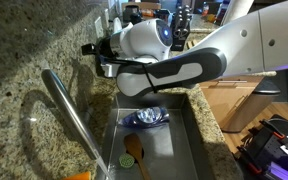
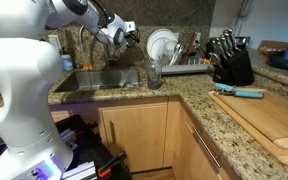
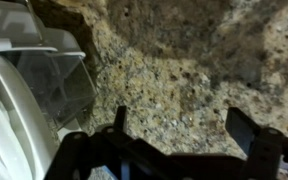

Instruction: Open the faucet then close the faucet

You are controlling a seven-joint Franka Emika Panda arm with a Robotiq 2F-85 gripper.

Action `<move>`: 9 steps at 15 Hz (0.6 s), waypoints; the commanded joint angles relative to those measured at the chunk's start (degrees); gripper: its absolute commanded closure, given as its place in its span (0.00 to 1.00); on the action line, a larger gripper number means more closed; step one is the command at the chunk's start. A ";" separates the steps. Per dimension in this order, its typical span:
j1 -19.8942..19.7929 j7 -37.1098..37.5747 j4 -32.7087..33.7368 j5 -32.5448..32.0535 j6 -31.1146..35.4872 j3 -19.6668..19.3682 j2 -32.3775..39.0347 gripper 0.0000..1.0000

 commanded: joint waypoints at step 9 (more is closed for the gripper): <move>4.33 4.48 -2.82 -0.35 -11.62 -7.87 2.26 0.00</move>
